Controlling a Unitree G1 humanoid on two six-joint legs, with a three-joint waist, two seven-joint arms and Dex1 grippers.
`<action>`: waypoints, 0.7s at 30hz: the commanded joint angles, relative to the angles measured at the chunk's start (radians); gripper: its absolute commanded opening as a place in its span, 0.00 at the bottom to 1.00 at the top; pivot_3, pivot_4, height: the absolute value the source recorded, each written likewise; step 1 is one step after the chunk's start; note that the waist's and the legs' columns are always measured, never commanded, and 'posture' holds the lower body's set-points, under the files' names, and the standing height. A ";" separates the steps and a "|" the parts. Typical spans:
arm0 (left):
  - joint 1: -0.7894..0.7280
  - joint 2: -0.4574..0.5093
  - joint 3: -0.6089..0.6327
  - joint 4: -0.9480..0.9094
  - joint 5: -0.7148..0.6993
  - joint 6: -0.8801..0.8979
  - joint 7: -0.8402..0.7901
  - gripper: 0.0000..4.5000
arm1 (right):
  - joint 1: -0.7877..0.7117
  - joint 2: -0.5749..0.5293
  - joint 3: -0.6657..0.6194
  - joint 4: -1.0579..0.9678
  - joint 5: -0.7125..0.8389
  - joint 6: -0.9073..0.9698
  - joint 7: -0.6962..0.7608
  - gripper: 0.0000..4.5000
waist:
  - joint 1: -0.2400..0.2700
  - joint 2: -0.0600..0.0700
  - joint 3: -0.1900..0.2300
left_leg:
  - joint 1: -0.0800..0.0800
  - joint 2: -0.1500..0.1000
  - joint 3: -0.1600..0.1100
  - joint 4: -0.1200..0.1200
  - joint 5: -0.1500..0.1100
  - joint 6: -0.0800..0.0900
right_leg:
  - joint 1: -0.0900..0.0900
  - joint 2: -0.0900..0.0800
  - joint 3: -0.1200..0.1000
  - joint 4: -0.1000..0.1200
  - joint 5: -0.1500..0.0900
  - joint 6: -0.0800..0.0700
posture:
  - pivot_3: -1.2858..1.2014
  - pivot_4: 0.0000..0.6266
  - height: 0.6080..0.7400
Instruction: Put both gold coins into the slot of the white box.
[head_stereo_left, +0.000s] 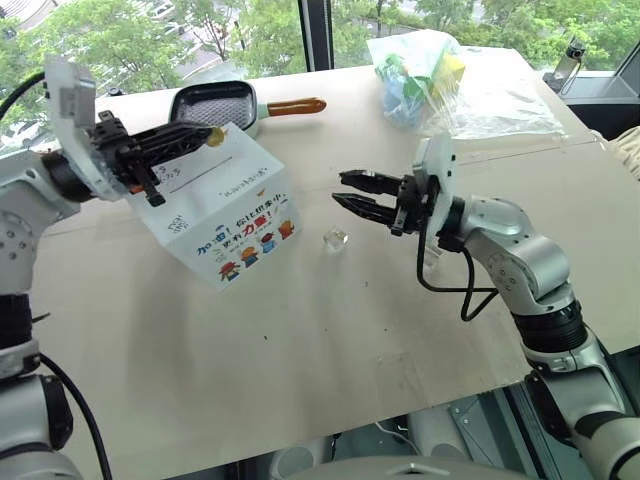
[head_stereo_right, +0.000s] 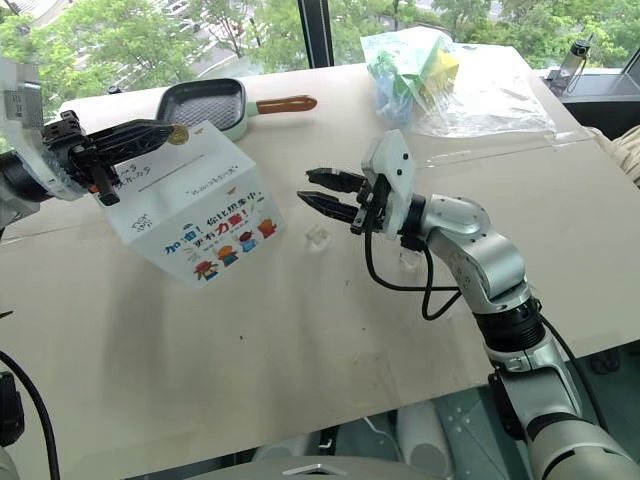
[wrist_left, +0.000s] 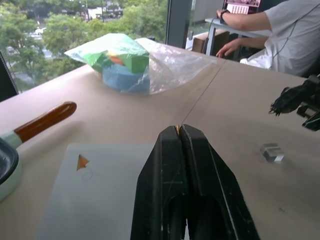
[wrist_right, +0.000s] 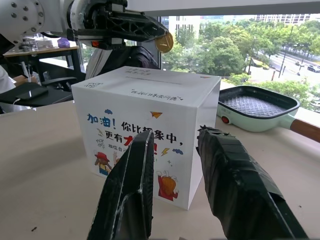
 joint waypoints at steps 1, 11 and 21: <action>-0.050 0.024 -0.018 0.092 0.093 -0.051 -0.082 0.00 | -0.033 -0.003 -0.003 -0.061 -0.007 0.048 -0.017 0.34 | -0.002 0.000 0.000 | 0.000 0.000 0.000 0.000 0.000 0.000 | 0.000 0.000 0.000 0.001 0.000 0.000 | 0.52 0.24 0.85; -0.107 0.017 -0.091 0.248 0.281 -0.086 -0.188 0.00 | -0.042 0.024 -0.006 -0.111 -0.026 0.109 -0.067 0.34 | -0.024 -0.001 0.000 | 0.001 -0.001 0.003 0.005 0.000 0.000 | -0.002 -0.002 0.000 0.011 0.000 0.000 | 0.52 0.24 0.85; -0.071 0.028 -0.077 0.210 0.308 -0.015 -0.234 0.00 | -0.022 0.038 -0.014 -0.113 -0.031 0.099 -0.070 0.34 | -0.024 -0.002 -0.001 | 0.002 -0.002 0.003 0.014 0.000 0.000 | -0.002 -0.002 0.002 0.021 0.000 0.000 | 0.52 0.24 0.85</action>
